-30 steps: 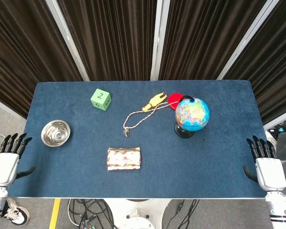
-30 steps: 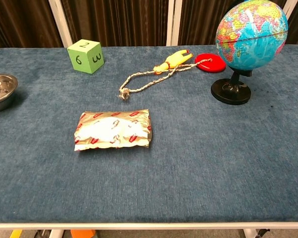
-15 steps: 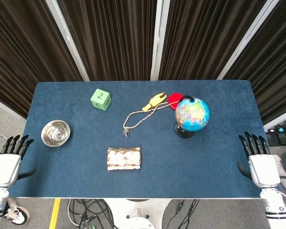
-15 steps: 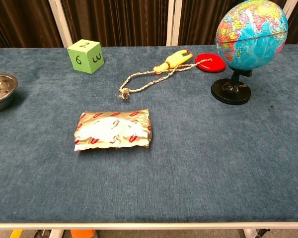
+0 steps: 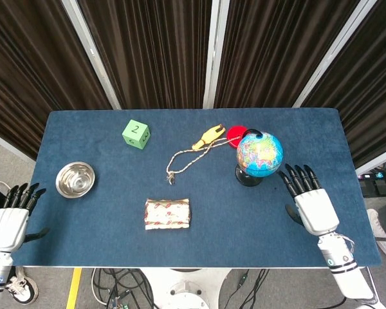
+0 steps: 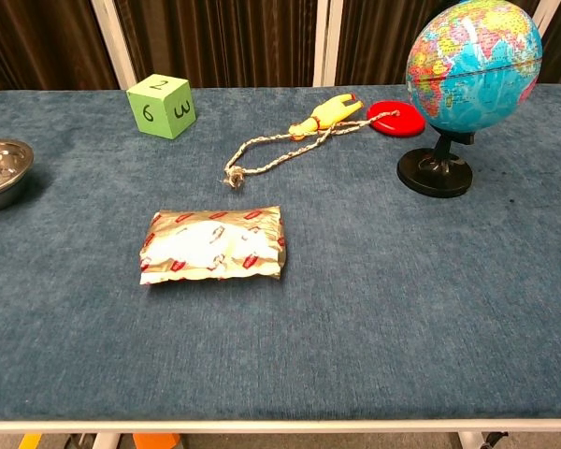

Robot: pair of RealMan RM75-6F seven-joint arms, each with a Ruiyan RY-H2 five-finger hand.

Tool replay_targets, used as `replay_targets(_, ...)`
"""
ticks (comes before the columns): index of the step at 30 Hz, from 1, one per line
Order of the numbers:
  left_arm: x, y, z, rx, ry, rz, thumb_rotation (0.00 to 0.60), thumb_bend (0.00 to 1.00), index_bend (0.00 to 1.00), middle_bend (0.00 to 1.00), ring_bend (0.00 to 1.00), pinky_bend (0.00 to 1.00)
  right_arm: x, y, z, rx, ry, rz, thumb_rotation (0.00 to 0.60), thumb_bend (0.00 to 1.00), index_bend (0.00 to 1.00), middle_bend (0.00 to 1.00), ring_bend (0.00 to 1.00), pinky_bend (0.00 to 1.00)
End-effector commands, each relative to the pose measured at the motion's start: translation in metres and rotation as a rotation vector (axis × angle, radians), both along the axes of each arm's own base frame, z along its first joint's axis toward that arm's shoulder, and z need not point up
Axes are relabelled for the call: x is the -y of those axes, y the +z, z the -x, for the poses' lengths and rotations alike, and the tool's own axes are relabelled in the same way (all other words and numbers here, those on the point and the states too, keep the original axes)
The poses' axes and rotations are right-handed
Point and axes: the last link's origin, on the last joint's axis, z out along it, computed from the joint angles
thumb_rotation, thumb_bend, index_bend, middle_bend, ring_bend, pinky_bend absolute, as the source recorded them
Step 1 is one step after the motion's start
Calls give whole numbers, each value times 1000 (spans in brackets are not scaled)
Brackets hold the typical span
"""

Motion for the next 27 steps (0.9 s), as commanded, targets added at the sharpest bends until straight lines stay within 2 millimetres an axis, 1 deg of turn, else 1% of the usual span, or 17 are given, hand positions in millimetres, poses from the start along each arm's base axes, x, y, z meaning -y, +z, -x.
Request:
replay_targets(1,0,0,0,-1,2,1,600,0,143,84,0,44,9,-12,-12,-16,37,-20,600,228,0,0,0,0)
replay_targets(7,0,-1,2,1,8,6,600,0,143,84,0,44,15,-23,-27,-22,89,-40,600,230,0,0,0,0)
replay_targets(11,0,-2,4,3,12,10,600,0,143,84,0,44,20,-26,-30,-33,87,-50,600,229,0,0,0,0)
replay_targets(19,1,-1,6,5,19,11,600,0,143,84,0,44,25,-26,-21,-59,31,-60,600,228,0,0,0,0)
replay_targets(27,2,-2,4,0,18,16,600,0,143,84,0,45,27,-21,-10,-54,-16,-46,600,228,0,0,0,0)
